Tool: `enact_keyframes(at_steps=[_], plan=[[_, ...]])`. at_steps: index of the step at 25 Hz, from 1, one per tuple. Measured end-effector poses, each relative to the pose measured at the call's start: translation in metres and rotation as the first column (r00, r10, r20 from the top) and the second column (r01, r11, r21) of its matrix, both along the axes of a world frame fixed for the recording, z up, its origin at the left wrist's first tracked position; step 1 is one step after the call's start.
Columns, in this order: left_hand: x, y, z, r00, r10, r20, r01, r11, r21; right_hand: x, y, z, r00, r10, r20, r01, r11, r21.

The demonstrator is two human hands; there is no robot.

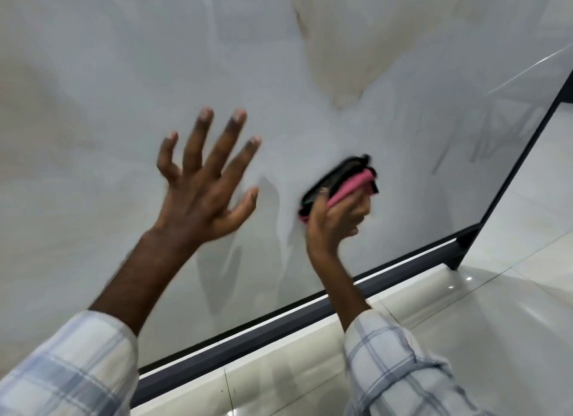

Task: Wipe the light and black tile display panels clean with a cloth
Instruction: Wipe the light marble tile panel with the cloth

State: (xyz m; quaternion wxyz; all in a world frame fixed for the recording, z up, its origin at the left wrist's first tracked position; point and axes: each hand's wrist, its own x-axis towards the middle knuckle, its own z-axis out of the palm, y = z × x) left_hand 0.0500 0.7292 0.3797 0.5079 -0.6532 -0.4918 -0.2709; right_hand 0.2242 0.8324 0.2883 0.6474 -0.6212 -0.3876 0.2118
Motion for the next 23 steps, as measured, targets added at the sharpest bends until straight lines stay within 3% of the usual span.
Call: enact_keyframes(at_steps=[1, 3, 5, 6, 8, 9, 10, 11, 12, 13, 15, 17, 18, 19, 21, 22, 23], plan=[[-0.003, 0.006, 0.022, 0.999, 0.042, 0.019, -0.042, 0.999, 0.023, -0.016, -0.014, 0.005, 0.973, 0.025, 0.23, -0.062, 0.986, 0.156], [-0.008, 0.013, 0.043, 0.994, 0.11, 0.028, -0.111, 0.993, 0.045, -0.033, -0.037, -0.006, 0.809, 0.029, 0.587, -0.271, 0.904, 0.329], [-0.01, 0.018, 0.036, 0.991, 0.125, -0.043, -0.124, 0.992, 0.04, -0.007, -0.01, -0.001, 0.706, -0.024, 0.708, -0.397, 0.814, 0.423], [-0.01, 0.021, 0.03, 0.99, 0.126, -0.068, -0.124, 0.991, 0.04, 0.011, 0.006, 0.004, 0.728, -0.034, 0.685, -0.383, 0.808, 0.447], [-0.009, 0.025, 0.024, 0.988, 0.141, -0.061, -0.138, 0.989, 0.049, 0.04, 0.035, 0.005, 0.884, 0.007, 0.467, -0.189, 0.92, 0.343], [-0.009, 0.026, 0.025, 0.987, 0.148, -0.055, -0.145, 0.988, 0.053, 0.052, 0.048, 0.001, 0.974, 0.029, 0.225, -0.072, 0.981, 0.183], [-0.008, 0.027, 0.026, 0.987, 0.153, -0.056, -0.15, 0.987, 0.059, 0.062, 0.058, -0.004, 0.999, 0.016, -0.04, -0.017, 1.0, -0.02], [-0.008, 0.026, 0.026, 0.985, 0.159, -0.063, -0.155, 0.986, 0.063, 0.07, 0.064, -0.007, 0.967, -0.031, -0.254, -0.023, 0.978, -0.208], [-0.008, 0.026, 0.025, 0.985, 0.161, -0.066, -0.157, 0.986, 0.056, 0.076, 0.065, -0.007, 0.934, -0.066, -0.35, -0.053, 0.947, -0.318], [-0.008, 0.026, 0.023, 0.985, 0.16, -0.067, -0.157, 0.987, 0.044, 0.079, 0.064, -0.002, 0.933, -0.075, -0.353, -0.064, 0.929, -0.366], [-0.008, 0.026, 0.023, 0.984, 0.166, -0.072, -0.164, 0.986, 0.038, 0.073, 0.061, 0.019, 0.974, -0.041, -0.223, -0.027, 0.956, -0.294], [-0.006, 0.023, 0.026, 0.989, 0.137, -0.062, -0.136, 0.99, 0.022, 0.047, 0.043, 0.056, 0.999, 0.005, 0.048, -0.004, 1.0, -0.016], [-0.007, 0.02, 0.029, 0.993, 0.103, -0.052, -0.102, 0.995, 0.016, 0.03, 0.029, 0.075, 0.969, 0.002, 0.248, -0.047, 0.983, 0.177], [-0.007, 0.016, 0.034, 0.997, 0.069, -0.044, -0.068, 0.997, 0.021, 0.016, 0.017, 0.089, 0.877, -0.038, 0.479, -0.145, 0.929, 0.339], [-0.008, 0.007, 0.052, 0.999, 0.044, -0.022, -0.042, 0.997, 0.063, 0.016, 0.011, 0.116, 0.531, -0.187, 0.826, -0.441, 0.771, 0.459], [-0.009, 0.006, 0.064, 0.998, 0.055, -0.004, -0.055, 0.994, 0.091, 0.026, 0.017, 0.126, 0.407, -0.269, 0.873, -0.527, 0.712, 0.465], [-0.009, 0.007, 0.076, 0.997, 0.077, 0.011, -0.078, 0.991, 0.108, 0.04, 0.028, 0.131, 0.376, -0.311, 0.873, -0.55, 0.684, 0.48]])
